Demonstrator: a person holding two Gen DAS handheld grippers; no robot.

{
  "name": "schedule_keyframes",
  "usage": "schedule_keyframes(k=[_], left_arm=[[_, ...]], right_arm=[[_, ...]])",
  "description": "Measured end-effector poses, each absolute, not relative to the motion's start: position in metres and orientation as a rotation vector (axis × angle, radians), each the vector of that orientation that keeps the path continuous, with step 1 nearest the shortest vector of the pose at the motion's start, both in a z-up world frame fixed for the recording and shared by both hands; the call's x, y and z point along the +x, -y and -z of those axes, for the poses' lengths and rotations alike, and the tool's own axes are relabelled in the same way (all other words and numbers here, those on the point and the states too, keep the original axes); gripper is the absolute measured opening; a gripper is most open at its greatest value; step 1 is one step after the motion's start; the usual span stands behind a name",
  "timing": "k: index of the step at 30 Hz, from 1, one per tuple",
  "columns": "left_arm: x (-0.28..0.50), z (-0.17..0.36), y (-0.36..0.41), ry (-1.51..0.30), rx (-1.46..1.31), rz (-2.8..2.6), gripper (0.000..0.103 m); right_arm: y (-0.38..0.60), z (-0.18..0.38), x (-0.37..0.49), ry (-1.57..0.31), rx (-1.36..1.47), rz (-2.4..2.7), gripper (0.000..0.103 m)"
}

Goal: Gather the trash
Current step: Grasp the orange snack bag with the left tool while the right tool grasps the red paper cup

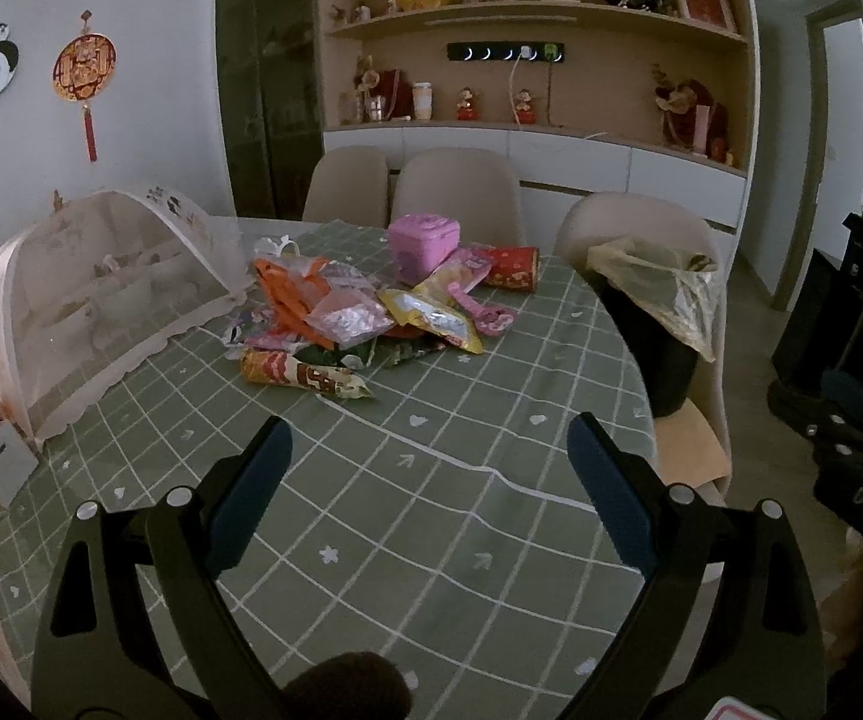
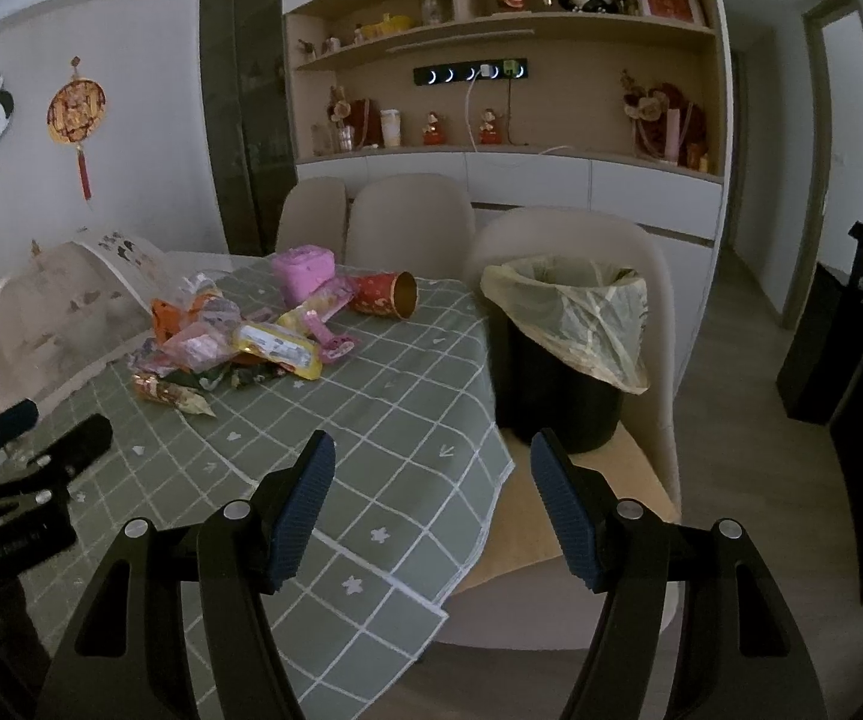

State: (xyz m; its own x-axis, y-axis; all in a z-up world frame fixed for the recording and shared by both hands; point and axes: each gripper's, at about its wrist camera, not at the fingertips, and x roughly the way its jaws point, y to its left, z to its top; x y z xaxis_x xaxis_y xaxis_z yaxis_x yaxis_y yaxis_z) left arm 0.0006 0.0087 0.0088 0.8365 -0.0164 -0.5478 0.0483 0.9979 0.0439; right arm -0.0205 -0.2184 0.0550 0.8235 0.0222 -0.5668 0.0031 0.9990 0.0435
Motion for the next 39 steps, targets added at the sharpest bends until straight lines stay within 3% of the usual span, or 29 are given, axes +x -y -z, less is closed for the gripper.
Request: schedule_keyframes(k=[12, 20, 28, 32, 37, 39], left_arm=[[0.099, 0.031, -0.085, -0.721, -0.004, 0.092, 0.092], [0.161, 0.023, -0.157, -0.664, -0.183, 0.024, 0.089], [0.246, 0.048, -0.174, -0.793, -0.319, 0.037, 0.073], [0.274, 0.065, -0.173, -0.882, -0.394, 0.002, 0.070], [0.283, 0.069, -0.162, -0.914, -0.406, -0.047, 0.030], [0.275, 0.059, -0.155, -0.889, -0.406, -0.065, 0.021]], right_arm=[[0.199, -0.032, 0.028, -0.690, 0.005, -0.020, 0.064], [0.171, -0.013, 0.065, -0.801, -0.040, -0.054, 0.064], [0.151, -0.018, 0.092, -0.799, -0.157, -0.075, 0.064], [0.158, -0.024, 0.109, -0.801, -0.185, -0.105, 0.064], [0.180, -0.019, 0.152, -0.794, -0.222, -0.196, 0.064], [0.190, -0.015, 0.175, -0.777, -0.243, -0.243, 0.064]])
